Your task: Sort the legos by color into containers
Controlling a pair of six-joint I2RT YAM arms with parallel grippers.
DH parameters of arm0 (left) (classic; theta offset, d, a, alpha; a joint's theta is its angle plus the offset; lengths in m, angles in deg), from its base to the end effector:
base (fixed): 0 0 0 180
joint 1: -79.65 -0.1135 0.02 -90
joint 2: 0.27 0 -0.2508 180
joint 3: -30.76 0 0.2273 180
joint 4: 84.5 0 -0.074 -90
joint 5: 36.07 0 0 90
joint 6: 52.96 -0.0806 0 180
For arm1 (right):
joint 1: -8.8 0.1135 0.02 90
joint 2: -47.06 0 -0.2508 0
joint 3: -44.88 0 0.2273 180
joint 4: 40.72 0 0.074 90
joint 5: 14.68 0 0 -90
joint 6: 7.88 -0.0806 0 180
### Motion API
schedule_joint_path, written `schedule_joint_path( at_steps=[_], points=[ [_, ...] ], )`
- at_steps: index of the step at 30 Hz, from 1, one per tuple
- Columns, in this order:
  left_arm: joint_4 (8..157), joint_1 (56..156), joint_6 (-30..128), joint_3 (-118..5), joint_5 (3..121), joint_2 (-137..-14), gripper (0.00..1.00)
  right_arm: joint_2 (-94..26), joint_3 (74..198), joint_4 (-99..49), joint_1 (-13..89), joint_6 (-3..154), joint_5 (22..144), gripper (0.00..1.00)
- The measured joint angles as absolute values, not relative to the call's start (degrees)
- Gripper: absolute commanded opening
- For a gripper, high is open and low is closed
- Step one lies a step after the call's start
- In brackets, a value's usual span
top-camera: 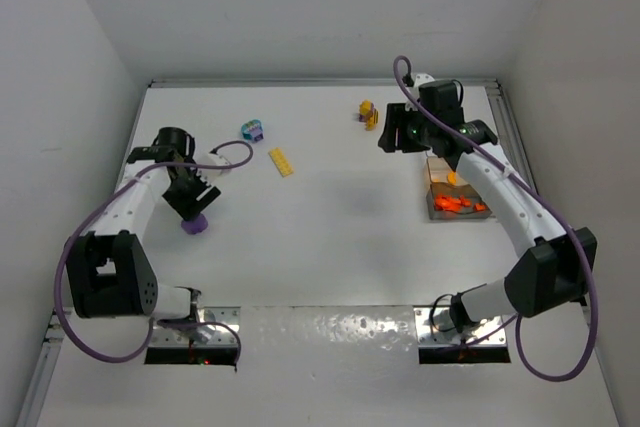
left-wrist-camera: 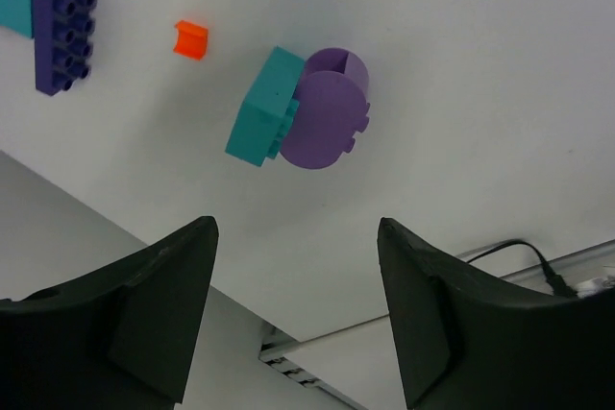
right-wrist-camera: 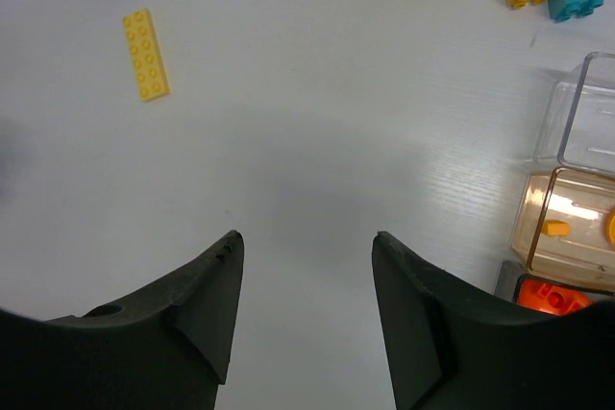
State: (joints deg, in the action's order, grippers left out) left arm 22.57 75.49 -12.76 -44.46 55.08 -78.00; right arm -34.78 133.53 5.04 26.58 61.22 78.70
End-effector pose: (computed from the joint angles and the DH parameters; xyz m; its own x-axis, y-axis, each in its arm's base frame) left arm 0.2321 0.0153 0.1990 -0.6746 0.7166 -0.1771 0.6938 0.6975 0.1795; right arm 0.3130 0.1054 0.2916 -0.6835 0.1548 -0.7133 -0.1120 0.9434 0.3121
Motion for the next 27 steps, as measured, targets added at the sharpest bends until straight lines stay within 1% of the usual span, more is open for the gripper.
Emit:
schedule_joint_path(
  at_steps=[3, 7, 13, 15, 16, 20, 21, 22, 23, 24, 25, 27],
  points=[
    [25.0, 75.5, -16.0, -43.2, 55.0, -79.8, 0.63, -35.3, 133.5, 5.1, 26.6, 61.3, 78.9, 0.55],
    [29.1, 75.5, -18.4, -43.2, 53.8, -83.9, 0.63, -35.3, 133.5, 5.1, 26.6, 61.3, 78.9, 0.55],
    [31.7, 75.5, -21.1, -43.2, 53.2, -87.3, 0.59, -35.3, 133.5, 5.3, 26.7, 60.2, 78.7, 0.54],
    [32.7, 75.5, -21.3, -42.8, 52.8, -88.2, 0.56, -35.3, 133.5, 5.3, 26.8, 59.8, 78.5, 0.54],
    [33.0, 75.5, -21.4, -42.6, 52.6, -88.8, 0.51, -35.3, 133.5, 5.3, 26.9, 59.6, 78.3, 0.54],
    [33.2, 75.5, -21.4, -42.7, 52.5, -91.7, 0.43, -35.3, 133.5, 5.3, 27.3, 59.2, 77.2, 0.54],
    [32.9, 75.4, -21.5, -42.8, 52.5, -92.4, 0.35, -35.3, 133.5, 5.4, 27.4, 59.1, 77.0, 0.54],
    [32.6, 75.4, -21.5, -42.9, 52.5, -93.0, 0.30, -35.3, 133.5, 5.5, 27.5, 58.9, 76.7, 0.54],
    [32.2, 75.4, -21.7, -43.0, 52.5, -93.6, 0.22, -35.3, 133.5, 5.5, 27.7, 58.8, 76.3, 0.54],
    [31.8, 75.4, -21.9, -43.2, 52.4, -94.1, 0.14, -35.3, 133.5, 5.6, 27.8, 58.5, 75.8, 0.54],
    [30.9, 75.4, -22.1, -43.6, 52.4, -94.3, 0.00, -35.3, 133.5, 5.6, 28.0, 58.3, 75.4, 0.54],
    [29.9, 75.2, -22.0, -44.6, 52.7, -94.4, 0.00, -35.3, 133.5, 5.6, 28.4, 58.0, 74.6, 0.54]
  ],
)
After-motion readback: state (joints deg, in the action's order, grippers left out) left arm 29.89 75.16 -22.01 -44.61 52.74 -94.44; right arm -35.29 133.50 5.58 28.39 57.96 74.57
